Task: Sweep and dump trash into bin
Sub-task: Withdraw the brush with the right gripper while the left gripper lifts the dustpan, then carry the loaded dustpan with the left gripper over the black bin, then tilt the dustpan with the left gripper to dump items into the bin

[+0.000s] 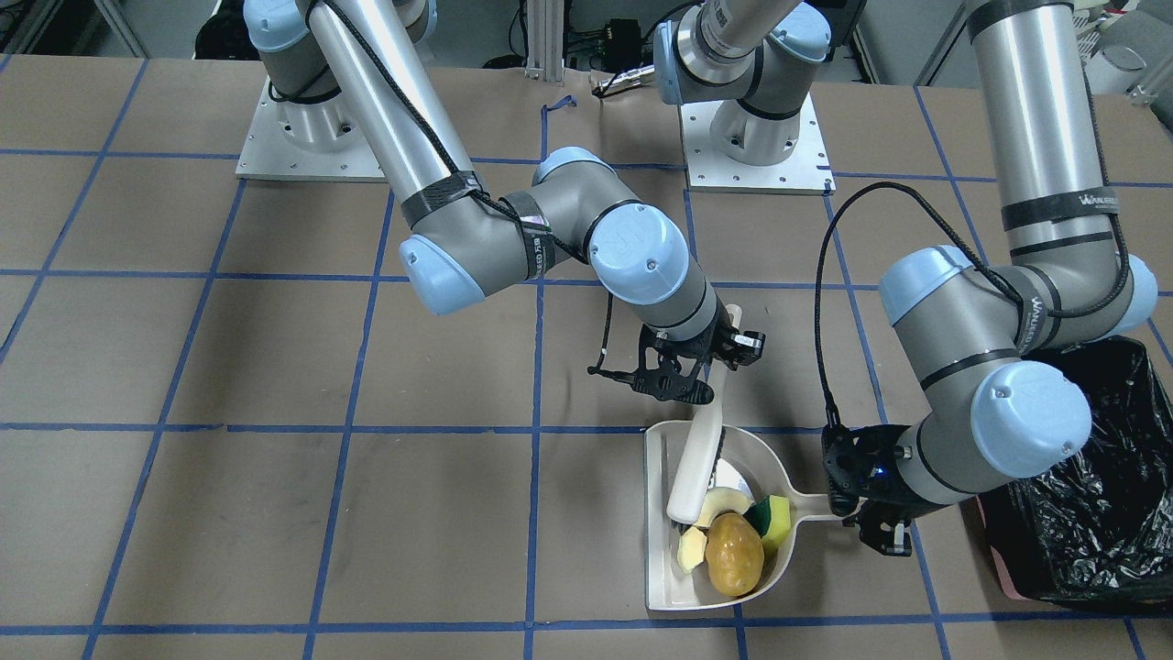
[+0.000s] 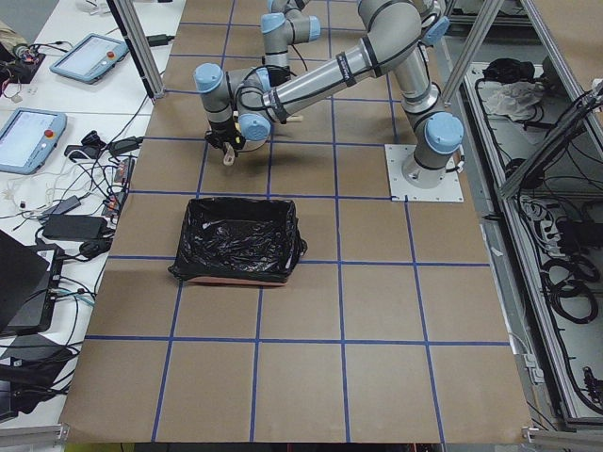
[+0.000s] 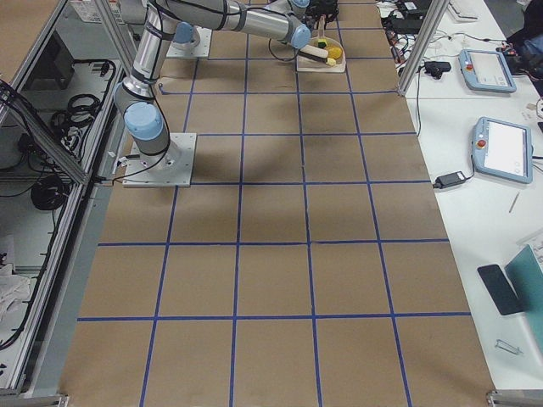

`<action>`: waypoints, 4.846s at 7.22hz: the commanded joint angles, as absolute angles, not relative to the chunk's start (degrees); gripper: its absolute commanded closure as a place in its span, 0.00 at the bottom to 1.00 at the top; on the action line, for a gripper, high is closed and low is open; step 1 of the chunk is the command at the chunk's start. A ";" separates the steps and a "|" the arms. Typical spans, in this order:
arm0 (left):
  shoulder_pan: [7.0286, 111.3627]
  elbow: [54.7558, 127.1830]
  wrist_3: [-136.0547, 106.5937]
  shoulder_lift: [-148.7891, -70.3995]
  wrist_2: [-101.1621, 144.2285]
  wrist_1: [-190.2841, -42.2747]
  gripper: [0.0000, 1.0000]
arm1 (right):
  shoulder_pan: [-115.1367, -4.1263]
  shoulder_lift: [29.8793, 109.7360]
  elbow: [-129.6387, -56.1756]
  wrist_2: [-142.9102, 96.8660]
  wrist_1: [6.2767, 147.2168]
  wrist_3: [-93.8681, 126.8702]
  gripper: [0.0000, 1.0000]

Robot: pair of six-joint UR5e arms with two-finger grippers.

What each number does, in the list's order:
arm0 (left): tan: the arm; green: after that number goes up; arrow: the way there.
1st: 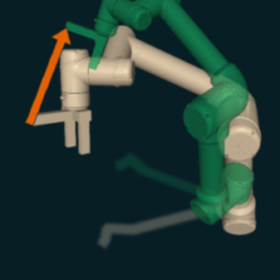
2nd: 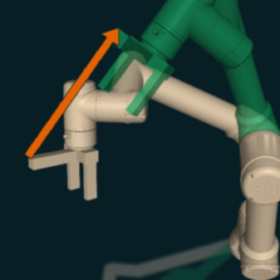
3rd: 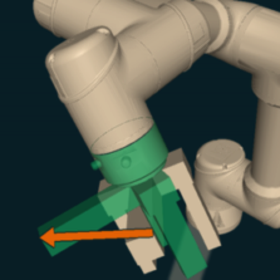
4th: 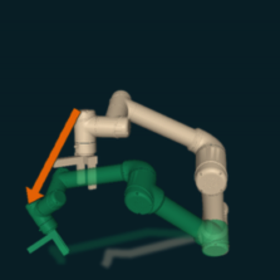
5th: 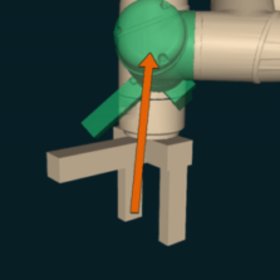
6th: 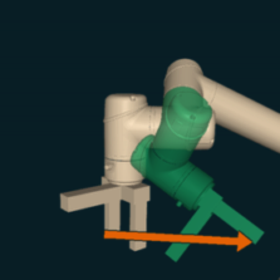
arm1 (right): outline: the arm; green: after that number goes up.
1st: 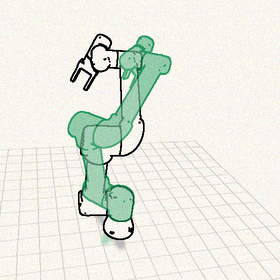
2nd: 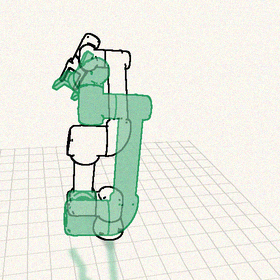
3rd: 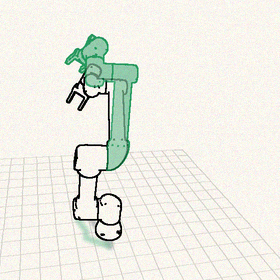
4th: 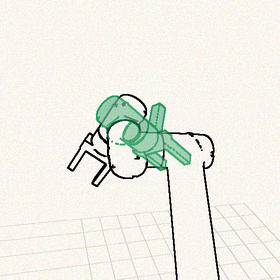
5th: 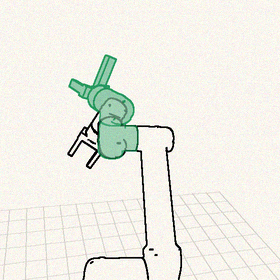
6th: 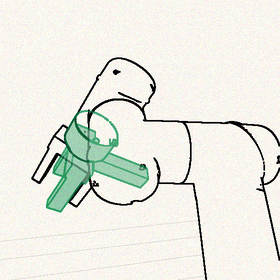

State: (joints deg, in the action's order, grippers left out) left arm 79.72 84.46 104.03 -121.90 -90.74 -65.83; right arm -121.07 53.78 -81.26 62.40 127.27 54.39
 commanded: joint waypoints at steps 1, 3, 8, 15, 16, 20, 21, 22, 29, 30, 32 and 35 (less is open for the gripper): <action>79.72 84.46 104.15 -121.90 -90.62 -65.83 0.60 | -120.50 55.89 -81.04 63.80 125.17 54.67 1.00; 79.72 84.46 104.15 -121.90 -90.44 -65.83 0.60 | -119.98 58.87 -81.04 64.24 120.09 54.76 1.00; 78.76 84.46 104.33 -120.85 -87.54 -65.83 0.61 | -106.64 65.82 -81.91 77.23 99.17 36.07 1.00; 70.94 83.85 104.50 -117.17 -79.55 -72.05 0.62 | -79.05 70.92 -85.68 92.97 91.85 -4.26 1.00; 69.62 83.59 104.59 -116.55 -79.45 -73.20 0.62 | -77.45 70.75 -86.82 93.86 94.98 -9.53 1.00; 60.32 79.46 107.39 -112.95 -79.45 -82.25 0.63 | -71.13 70.40 -94.30 93.34 105.91 -18.18 1.00; 58.55 77.63 107.40 -111.98 -79.28 -83.31 0.63 | -69.89 69.62 -94.39 92.82 105.91 -18.72 1.00; 57.06 75.78 107.58 -111.02 -79.45 -86.37 0.63 | -69.87 68.65 -94.39 92.81 106.08 -18.81 1.00; 36.06 71.11 119.87 -110.56 -79.80 -93.78 0.63 | -69.79 65.74 -94.31 93.43 106.44 -19.70 1.00; 33.86 70.93 119.88 -111.18 -79.80 -94.65 0.64 | -69.70 65.74 -94.31 93.43 106.35 -19.34 1.00; 33.31 70.58 119.97 -111.45 -82.77 -94.75 0.64 | -69.70 65.57 -94.31 93.43 106.44 -19.25 1.00; 33.75 67.59 121.80 -112.59 -89.99 -94.40 0.64 | -69.70 65.48 -94.31 93.51 106.44 -19.16 1.00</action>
State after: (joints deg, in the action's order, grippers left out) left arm 33.58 68.56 120.71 -112.18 -87.77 -94.64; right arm -69.70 65.52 -94.31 93.45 106.44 -19.20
